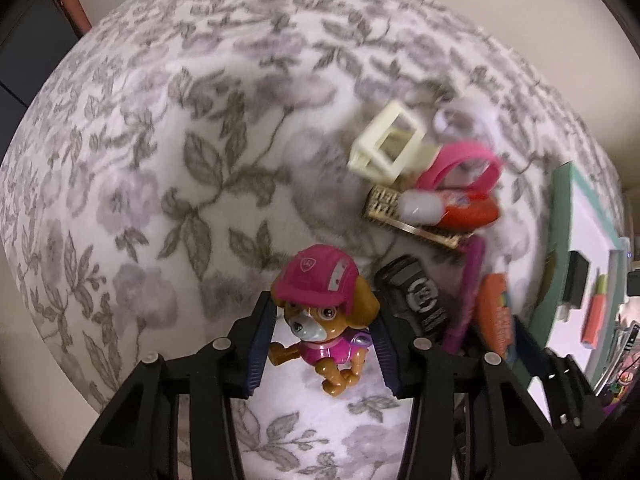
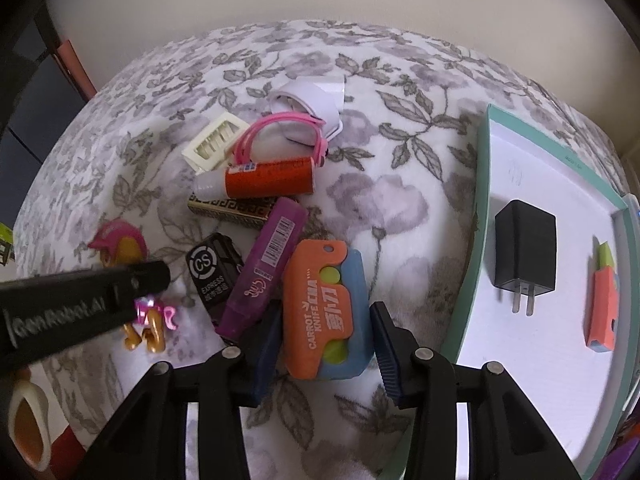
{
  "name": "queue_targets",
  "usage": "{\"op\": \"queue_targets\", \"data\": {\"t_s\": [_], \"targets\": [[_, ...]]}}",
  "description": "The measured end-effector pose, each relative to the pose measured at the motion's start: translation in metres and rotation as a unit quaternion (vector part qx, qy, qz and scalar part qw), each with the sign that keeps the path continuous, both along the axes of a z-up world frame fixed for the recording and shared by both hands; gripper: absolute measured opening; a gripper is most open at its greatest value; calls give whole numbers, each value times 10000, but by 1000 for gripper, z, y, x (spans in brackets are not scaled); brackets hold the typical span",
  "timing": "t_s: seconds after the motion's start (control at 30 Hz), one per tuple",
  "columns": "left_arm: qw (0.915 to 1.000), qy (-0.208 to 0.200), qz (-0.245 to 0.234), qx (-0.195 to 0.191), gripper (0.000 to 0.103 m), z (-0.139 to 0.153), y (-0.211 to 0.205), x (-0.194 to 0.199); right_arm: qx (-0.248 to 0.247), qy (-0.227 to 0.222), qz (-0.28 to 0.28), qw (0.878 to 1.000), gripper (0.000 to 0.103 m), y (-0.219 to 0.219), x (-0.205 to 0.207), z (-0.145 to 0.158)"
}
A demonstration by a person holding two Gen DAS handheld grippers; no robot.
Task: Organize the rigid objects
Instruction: 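Grasp the second orange-blue toy knife with the right tool, then carry the pink dog figure with the left tool while the right tool carries the knife to the tray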
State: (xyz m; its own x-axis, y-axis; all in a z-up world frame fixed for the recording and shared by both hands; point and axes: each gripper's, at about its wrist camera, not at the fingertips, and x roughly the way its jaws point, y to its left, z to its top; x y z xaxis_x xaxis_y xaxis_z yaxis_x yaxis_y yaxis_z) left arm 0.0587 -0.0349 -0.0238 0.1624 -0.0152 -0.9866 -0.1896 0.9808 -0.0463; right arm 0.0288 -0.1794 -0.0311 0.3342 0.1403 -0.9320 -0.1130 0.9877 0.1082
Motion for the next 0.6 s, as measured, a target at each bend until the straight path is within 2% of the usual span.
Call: {"op": "queue_targets", "data": {"t_s": [0.2, 0.3, 0.33, 0.37, 0.47, 0.6], "targets": [[9987, -516, -17, 32, 48, 34, 0, 2, 296, -155, -160, 9993, 43, -13, 1, 17], [9959, -901, -26, 2, 48, 53, 1, -1, 418, -318, -241, 9983, 33, -20, 1, 31], [9949, -1011, -39, 0, 48, 58, 1, -2, 470, -347, -270, 9979, 25, -22, 1, 34], [9939, -1099, -54, -2, 48, 60, 1, -4, 527, -365, -321, 9974, 23, -25, 2, 38], [9916, -1292, -106, -34, 48, 71, -4, -6, 645, -411, -419, 9962, 23, -34, 3, 44], [9911, -1320, -143, -63, 48, 71, -9, -5, 744, -390, -539, 9950, 23, -44, 2, 45]]}}
